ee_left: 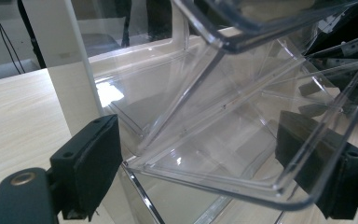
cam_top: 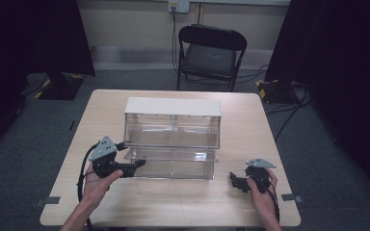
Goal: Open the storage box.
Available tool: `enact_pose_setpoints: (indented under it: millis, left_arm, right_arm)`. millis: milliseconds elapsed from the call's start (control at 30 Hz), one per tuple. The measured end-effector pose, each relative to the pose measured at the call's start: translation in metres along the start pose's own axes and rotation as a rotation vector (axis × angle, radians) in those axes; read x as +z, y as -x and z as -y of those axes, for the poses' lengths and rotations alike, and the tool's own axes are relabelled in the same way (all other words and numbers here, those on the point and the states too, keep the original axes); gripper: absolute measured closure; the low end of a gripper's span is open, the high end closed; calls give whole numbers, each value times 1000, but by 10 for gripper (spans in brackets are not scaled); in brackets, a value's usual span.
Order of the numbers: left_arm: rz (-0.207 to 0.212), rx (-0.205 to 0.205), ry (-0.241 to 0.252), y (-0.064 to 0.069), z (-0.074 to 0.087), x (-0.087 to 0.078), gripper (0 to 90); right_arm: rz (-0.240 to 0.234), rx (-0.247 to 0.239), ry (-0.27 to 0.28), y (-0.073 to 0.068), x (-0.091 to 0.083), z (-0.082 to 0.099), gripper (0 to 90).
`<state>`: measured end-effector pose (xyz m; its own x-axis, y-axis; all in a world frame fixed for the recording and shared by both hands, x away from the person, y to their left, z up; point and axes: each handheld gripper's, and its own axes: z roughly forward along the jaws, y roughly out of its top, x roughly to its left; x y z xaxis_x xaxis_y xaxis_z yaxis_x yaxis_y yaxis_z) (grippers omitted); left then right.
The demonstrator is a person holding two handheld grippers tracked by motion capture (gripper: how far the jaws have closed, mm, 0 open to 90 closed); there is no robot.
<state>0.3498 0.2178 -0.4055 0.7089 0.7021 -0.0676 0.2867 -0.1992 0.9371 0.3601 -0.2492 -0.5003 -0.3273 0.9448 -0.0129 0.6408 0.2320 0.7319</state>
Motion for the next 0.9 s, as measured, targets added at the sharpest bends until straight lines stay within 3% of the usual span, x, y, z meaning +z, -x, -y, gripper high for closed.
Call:
enact_pose_setpoints:
  millis: [900]
  left_arm:
    - [-6, -1, 24, 0, -12, -3, 111]
  right_arm:
    - [0, 0, 0, 0, 0, 0, 103]
